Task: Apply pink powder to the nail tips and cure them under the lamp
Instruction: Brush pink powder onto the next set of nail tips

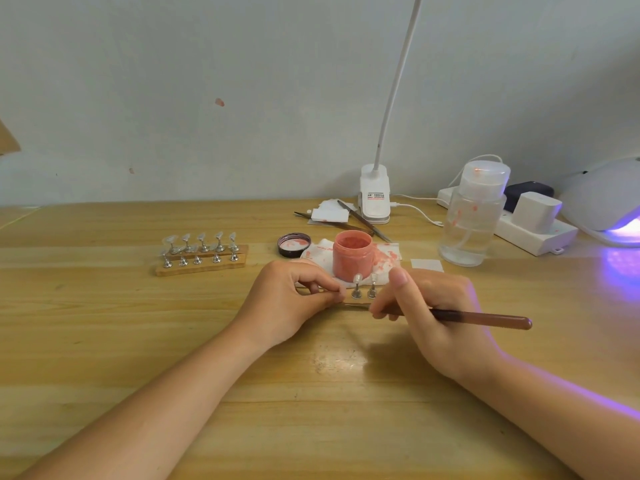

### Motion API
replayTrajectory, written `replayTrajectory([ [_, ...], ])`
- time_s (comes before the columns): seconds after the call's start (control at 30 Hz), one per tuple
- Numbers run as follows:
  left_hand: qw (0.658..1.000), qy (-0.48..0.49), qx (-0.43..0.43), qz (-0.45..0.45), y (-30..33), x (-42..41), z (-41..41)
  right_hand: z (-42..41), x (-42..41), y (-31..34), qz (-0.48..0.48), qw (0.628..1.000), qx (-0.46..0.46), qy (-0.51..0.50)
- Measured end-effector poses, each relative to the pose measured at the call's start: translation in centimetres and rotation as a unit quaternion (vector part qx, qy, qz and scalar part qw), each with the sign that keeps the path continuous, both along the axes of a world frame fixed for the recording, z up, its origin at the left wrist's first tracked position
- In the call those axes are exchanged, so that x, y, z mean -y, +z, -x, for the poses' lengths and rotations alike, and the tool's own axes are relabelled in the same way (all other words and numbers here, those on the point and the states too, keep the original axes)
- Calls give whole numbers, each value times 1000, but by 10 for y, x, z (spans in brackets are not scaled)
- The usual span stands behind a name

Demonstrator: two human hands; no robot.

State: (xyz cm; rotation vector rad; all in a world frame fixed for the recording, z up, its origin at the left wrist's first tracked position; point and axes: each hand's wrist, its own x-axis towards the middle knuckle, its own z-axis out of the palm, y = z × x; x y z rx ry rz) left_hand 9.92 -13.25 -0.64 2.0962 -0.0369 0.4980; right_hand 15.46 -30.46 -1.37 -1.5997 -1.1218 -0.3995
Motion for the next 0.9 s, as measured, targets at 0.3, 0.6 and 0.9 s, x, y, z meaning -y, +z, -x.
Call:
replayTrajectory([
  [0.3,1000,-3,0,0,1,0,1,1,0,2,-8,1000,13,-16],
  [0.6,1000,3,-7,10,-1,-1,0,0,-1,2,1,999,39,-35],
  [0.9,1000,5,-1,8,1,0,2,0,-1,2,4,999,33,-37],
])
